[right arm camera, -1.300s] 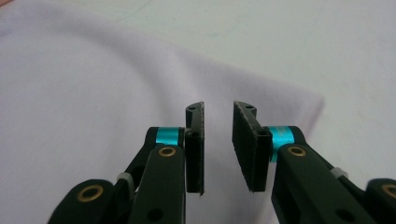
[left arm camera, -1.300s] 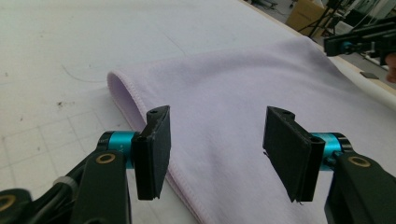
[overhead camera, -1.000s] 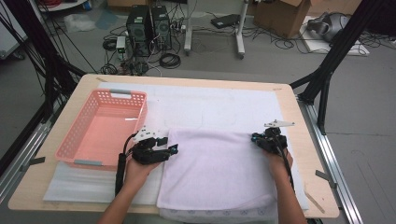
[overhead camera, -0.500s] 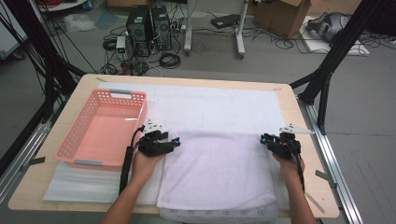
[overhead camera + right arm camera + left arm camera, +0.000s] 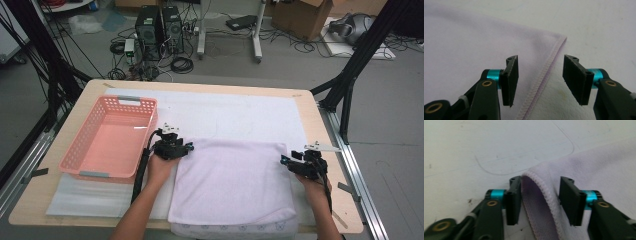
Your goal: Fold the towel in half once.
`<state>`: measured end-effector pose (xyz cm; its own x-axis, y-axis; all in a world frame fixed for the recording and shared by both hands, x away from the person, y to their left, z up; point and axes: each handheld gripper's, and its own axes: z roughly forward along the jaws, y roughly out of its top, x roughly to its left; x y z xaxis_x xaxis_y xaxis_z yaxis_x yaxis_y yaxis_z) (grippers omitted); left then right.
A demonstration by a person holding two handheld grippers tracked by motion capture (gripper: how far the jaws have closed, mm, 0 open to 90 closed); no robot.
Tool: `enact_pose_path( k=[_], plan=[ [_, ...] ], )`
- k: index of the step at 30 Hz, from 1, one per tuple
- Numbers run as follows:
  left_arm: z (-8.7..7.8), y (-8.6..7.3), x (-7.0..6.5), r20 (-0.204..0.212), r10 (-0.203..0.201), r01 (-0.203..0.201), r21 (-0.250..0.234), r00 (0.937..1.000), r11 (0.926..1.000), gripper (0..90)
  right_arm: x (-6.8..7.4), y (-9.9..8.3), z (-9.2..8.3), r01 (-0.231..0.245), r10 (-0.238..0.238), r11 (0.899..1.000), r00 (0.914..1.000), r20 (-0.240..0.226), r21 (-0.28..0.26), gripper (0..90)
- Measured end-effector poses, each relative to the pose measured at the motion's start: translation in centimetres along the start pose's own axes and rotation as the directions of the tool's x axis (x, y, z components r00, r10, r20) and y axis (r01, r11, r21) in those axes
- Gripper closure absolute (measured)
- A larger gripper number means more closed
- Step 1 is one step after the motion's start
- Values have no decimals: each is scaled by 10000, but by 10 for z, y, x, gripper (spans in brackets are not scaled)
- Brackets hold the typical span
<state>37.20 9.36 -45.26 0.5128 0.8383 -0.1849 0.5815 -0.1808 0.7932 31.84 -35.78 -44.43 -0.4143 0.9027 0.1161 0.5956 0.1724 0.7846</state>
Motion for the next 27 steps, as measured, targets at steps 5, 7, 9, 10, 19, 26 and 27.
enact_pose_path(
  k=[5, 7, 9, 10, 19, 26, 27],
  plan=[
    [0, 0, 1, 137, -168, 167, 80, 9998, 9998, 807, 6, -2, 8, 510, -527, 9975, 9980, 353, 482, 473],
    [0, 0, 0, 68, -76, 76, 95, 9999, 9999, 832, 7, -2, 7, 491, -511, 9975, 9980, 375, 513, 520],
    [1, 0, -2, 10, -162, 162, 63, 9999, 9998, 841, 9, -3, 7, 367, -388, 9982, 9983, 435, 481, 616],
    [1, 0, -1, -2, -278, 278, 50, 9996, 9996, 844, 10, -2, 7, 283, -296, 9983, 9993, 244, 515, 716],
    [-2, 14, -1, -225, -855, 837, -714, 9961, 9939, 858, 8, 6, 8, 35, -32, 9997, 9999, -135, 251, 867],
    [-4, 38, 9, -432, -1144, 1084, -1227, 9925, 9865, 858, 4, 28, 8, 254, -249, 9976, 9997, 81, -644, 868],
    [-3, 42, 10, -465, -1135, 1070, -1233, 9924, 9866, 858, 4, 32, 9, 263, -257, 9973, 9996, 94, -681, 868]
  ],
)
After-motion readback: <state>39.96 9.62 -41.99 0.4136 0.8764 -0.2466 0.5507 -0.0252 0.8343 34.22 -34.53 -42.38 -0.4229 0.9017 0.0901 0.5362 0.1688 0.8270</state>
